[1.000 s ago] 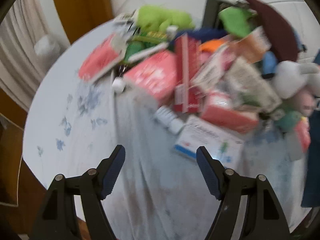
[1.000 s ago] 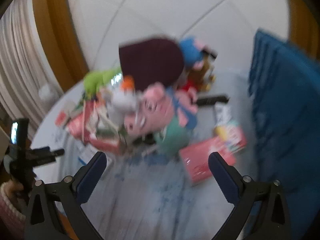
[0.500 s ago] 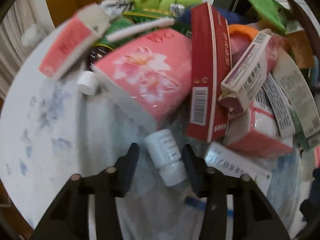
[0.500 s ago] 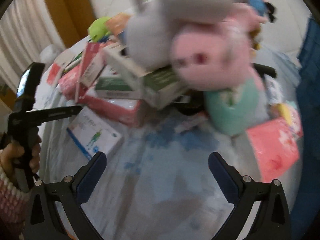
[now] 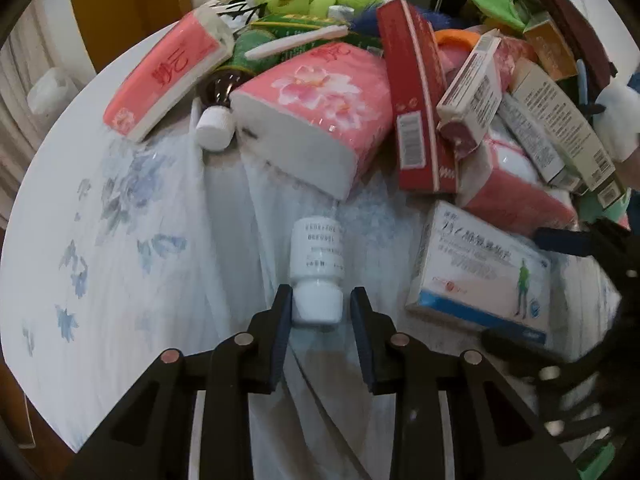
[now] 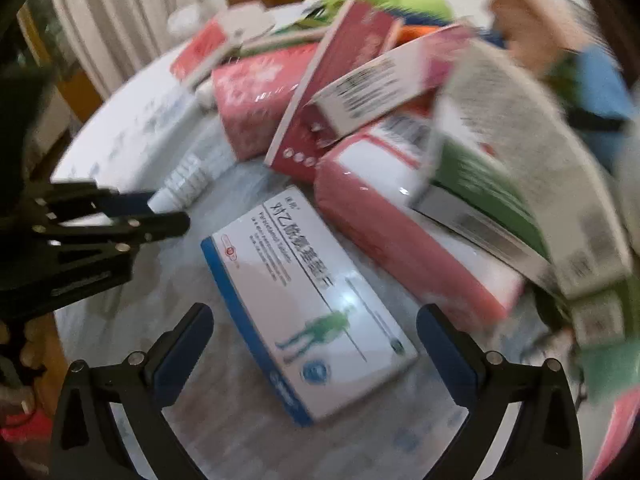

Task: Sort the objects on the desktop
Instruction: 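Grasp a white pill bottle with the left gripper while the right grasps a paracetamol box, then carry the bottle and box over the blue crate and open both grippers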

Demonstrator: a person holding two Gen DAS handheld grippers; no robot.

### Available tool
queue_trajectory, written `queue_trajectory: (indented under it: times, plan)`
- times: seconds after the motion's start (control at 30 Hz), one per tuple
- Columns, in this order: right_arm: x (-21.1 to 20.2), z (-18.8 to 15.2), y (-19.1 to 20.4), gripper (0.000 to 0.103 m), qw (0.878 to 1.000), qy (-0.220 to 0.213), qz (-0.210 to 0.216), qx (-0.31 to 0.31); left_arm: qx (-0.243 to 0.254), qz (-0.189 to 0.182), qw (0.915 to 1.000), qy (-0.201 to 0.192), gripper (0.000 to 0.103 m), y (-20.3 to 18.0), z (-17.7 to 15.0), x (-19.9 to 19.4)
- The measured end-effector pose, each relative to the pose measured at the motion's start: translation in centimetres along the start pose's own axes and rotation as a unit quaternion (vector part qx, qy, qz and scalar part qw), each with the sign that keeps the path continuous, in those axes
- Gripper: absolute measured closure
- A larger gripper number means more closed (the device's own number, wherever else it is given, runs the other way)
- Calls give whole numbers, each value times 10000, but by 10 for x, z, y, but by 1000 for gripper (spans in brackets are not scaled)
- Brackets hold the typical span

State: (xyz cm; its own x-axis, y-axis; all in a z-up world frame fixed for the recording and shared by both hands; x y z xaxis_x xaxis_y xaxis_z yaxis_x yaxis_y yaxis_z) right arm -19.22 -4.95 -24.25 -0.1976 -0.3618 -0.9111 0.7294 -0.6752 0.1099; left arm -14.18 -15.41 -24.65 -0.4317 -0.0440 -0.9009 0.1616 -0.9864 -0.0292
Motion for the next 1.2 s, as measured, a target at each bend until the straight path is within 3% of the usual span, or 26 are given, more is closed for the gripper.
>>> queue_trajectory:
  times: [0.17, 0.33, 0.37, 0.47, 0.63, 0.83, 0.9, 1.1, 1.2]
  plan:
    - [15, 3, 4, 0, 9997, 199, -16, -169, 113, -32, 9999, -28, 74, -6, 13, 9]
    - [20, 1, 7, 0, 9991, 316, -232, -138, 269, 84, 9996, 34, 75, -17, 5, 8]
    - [19, 0, 5, 8, 9990, 347, -277, -13, 258, 55, 9996, 58, 75, -19, 0, 6]
    - [10, -7, 2, 15, 9988, 375, -296, 145, 167, -27, 9998, 106, 75, -24, -12, -1]
    - [-8, -27, 2, 22, 9984, 385, -321, 268, 156, -113, 9998, 62, 75, -45, -24, -20]
    - [-58, -38, -9, 22, 9980, 53, -301, 545, 373, -224, 9987, -279, 75, -80, -21, -58]
    - [-80, -38, -16, 22, 9976, -110, -334, 604, 487, -217, 9974, -481, 75, -77, 4, -68]
    - [-170, -44, -36, 22, 9904, -911, -580, 860, 848, -326, 9891, -1159, 75, -88, 41, -122]
    - [-227, -56, -52, 21, 9814, -1433, -791, 1008, 1087, -468, 9818, -1485, 75, -117, 49, -156]
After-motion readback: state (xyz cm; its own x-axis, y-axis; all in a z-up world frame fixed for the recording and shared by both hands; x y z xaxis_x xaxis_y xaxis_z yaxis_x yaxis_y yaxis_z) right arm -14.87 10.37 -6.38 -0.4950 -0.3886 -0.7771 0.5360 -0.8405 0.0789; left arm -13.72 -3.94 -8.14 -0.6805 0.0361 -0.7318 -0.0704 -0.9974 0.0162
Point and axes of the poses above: each gripper's, at about its wrist camera, not at the fingertips, and x roughly the way its jaws point, y to its left, z to its top, the point moved 4 cm from there along x, roughly the way its jaws point, and after that the axes turned 8 degrees about x, right-handed, at the moved point
